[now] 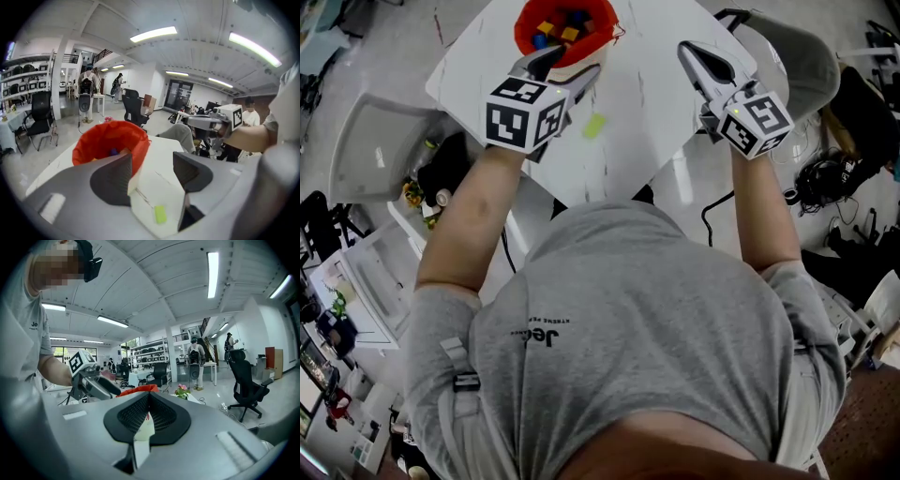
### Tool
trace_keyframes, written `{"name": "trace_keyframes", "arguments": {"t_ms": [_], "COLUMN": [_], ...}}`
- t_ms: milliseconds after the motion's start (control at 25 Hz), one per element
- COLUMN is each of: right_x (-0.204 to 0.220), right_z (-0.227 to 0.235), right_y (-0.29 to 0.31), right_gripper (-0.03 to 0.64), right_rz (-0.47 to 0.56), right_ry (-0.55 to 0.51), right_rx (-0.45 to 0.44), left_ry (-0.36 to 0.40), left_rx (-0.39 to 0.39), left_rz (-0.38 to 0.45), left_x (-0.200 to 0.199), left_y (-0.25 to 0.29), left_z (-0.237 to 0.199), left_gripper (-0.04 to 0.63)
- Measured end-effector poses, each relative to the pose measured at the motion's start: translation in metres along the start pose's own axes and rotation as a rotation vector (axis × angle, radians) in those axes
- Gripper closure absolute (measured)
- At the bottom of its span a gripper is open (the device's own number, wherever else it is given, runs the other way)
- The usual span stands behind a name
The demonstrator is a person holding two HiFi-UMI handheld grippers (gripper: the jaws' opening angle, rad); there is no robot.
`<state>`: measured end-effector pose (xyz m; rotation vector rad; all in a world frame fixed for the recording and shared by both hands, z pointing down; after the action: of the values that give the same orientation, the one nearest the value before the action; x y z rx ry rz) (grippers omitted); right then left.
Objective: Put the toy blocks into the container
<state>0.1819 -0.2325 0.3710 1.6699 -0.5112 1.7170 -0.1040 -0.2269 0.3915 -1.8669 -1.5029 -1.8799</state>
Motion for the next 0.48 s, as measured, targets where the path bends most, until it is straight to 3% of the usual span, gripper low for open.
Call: {"name": "trace_keyframes", "arguments": {"t_ms": [480], "right_x": [0.023], "right_z": [-0.01], "right_y": [0.0], "right_gripper": [0.614], "right_rz": [-0.036], "right_ry": [0.012], "right_rx": [-0.018], "left_ry": [-0.02], "left_rx": [0.044], "left_rz": [-0.313], "left_x": [0.138], "left_y": [0.062], "left_z": [0.031], "left_gripper": [0.279]}}
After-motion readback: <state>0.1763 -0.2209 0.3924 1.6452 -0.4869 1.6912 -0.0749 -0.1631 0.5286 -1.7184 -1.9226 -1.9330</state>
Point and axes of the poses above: the fingertips, and each gripper's own axes: y forward along the fingers, z to its right, x out of its underside, the point moved 10 cm from there along -y, backward along the fingers, and after that the axes turned 4 degrees about x, right-handed, at the moved point
